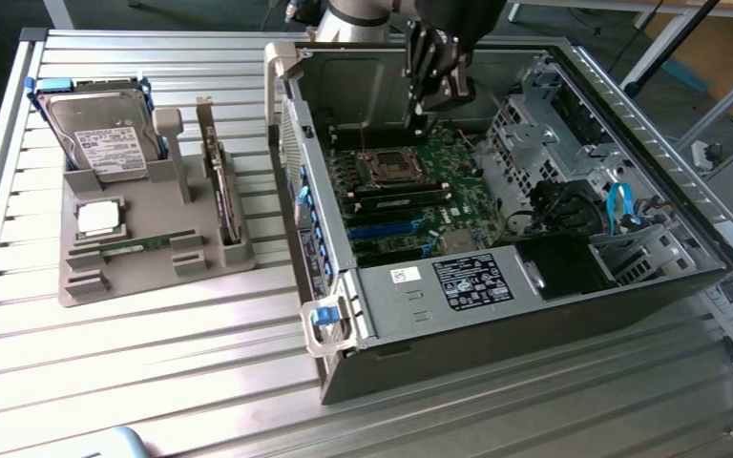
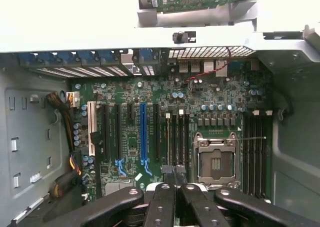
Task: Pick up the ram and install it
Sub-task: 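Press down the ram until it locks into place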
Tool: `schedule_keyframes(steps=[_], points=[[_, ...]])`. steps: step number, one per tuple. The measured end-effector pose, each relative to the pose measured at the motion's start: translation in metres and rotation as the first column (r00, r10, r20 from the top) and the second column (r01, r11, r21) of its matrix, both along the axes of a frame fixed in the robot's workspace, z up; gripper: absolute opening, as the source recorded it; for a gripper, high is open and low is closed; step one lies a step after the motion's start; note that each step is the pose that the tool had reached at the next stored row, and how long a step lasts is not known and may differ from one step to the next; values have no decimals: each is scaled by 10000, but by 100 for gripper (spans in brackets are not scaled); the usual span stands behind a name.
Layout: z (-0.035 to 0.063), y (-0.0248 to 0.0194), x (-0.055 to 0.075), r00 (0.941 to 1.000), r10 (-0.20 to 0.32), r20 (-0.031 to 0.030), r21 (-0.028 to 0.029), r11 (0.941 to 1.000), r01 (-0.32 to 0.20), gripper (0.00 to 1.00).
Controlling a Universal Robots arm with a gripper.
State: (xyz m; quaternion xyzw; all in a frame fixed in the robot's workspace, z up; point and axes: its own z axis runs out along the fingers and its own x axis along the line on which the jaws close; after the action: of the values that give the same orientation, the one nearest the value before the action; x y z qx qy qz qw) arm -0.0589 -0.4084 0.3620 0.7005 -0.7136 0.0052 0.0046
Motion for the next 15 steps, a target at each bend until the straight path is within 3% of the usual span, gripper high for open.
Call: schedule_keyframes(steps=[4,10,15], points=[[55,0,0,10000,0,0,-1,10000,0,11],[57,0,1,10000,0,0,0,10000,0,11],[57,4,81,10000,0,0,-2,10000,0,11]])
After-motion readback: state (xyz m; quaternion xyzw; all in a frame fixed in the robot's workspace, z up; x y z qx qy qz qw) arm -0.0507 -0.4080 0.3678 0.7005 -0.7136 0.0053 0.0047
